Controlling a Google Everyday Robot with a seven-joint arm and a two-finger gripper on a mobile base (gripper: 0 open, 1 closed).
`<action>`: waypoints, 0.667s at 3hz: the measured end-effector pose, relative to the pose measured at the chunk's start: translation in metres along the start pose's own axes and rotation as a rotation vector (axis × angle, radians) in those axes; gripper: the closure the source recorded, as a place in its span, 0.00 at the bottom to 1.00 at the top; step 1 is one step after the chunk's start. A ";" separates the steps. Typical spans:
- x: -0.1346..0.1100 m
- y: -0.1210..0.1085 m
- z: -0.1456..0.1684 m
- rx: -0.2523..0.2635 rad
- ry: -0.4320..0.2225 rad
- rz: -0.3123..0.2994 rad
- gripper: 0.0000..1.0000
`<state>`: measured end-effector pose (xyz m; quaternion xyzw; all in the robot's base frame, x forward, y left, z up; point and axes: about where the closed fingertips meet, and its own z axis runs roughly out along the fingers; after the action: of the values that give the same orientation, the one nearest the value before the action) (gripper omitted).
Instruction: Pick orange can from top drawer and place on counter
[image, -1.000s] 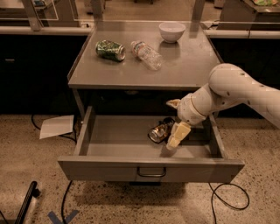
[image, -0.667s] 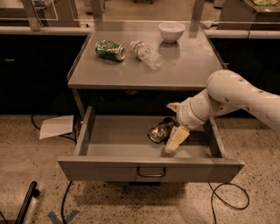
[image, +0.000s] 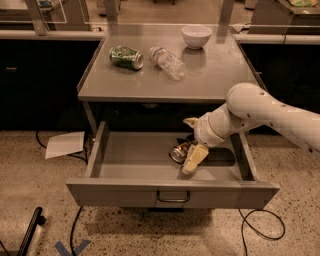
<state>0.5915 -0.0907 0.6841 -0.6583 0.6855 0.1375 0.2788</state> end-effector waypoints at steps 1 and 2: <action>-0.004 -0.006 0.011 -0.009 -0.008 -0.013 0.00; -0.002 -0.005 0.024 -0.032 -0.010 -0.010 0.00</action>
Offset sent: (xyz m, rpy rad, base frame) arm 0.0144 0.0187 -0.0278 0.0103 0.0370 0.0331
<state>0.6016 -0.0760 0.6668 -0.6653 0.6786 0.1504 0.2725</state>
